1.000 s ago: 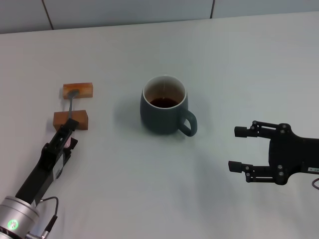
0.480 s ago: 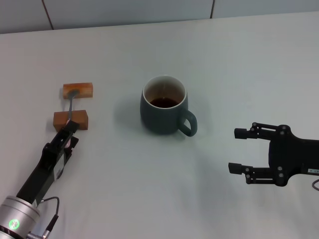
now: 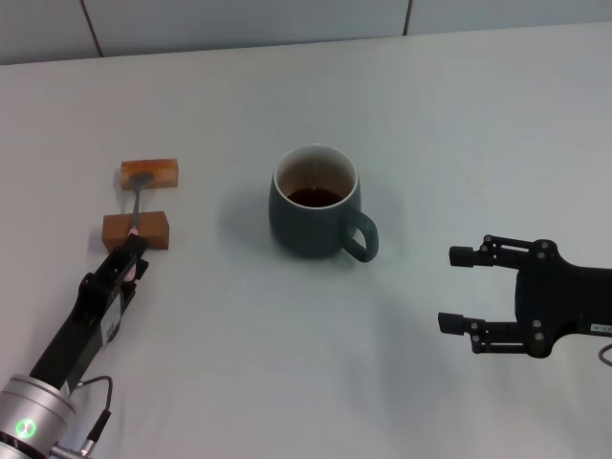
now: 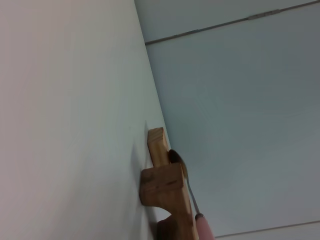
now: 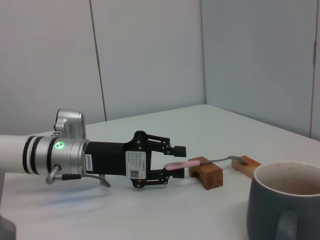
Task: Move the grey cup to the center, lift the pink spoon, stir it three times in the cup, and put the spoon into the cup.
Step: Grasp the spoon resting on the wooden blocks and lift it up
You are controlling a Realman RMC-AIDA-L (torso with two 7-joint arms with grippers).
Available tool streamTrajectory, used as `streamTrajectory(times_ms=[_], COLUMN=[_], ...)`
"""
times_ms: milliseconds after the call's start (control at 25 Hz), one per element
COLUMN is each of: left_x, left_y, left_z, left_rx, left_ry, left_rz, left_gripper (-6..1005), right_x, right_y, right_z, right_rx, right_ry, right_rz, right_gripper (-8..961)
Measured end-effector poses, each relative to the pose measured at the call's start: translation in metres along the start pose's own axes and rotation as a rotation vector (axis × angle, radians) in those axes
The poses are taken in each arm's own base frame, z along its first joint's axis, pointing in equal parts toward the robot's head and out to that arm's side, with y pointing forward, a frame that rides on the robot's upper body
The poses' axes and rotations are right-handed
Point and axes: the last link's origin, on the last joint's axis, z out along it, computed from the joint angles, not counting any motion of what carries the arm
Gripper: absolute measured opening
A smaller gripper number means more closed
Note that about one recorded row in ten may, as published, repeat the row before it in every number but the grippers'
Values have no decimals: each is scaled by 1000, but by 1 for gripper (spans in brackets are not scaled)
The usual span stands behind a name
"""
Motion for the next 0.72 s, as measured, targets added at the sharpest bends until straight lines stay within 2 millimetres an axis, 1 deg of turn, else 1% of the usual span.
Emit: streamTrajectory(times_ms=[40, 680, 720], left_x=[0, -1, -1], left_y=[0, -1, -1], left_z=[0, 2, 2], left_rx=[0, 12, 13], left_ry=[0, -10, -10], left_rz=[-1, -10, -12], left_gripper=[448, 430, 418], right_x=[0, 0, 0], right_y=[0, 0, 0], right_z=[0, 0, 0], right_rx=[0, -1, -1], right_ry=[0, 1, 1], right_rz=[0, 0, 0], right_gripper=[783, 783, 783])
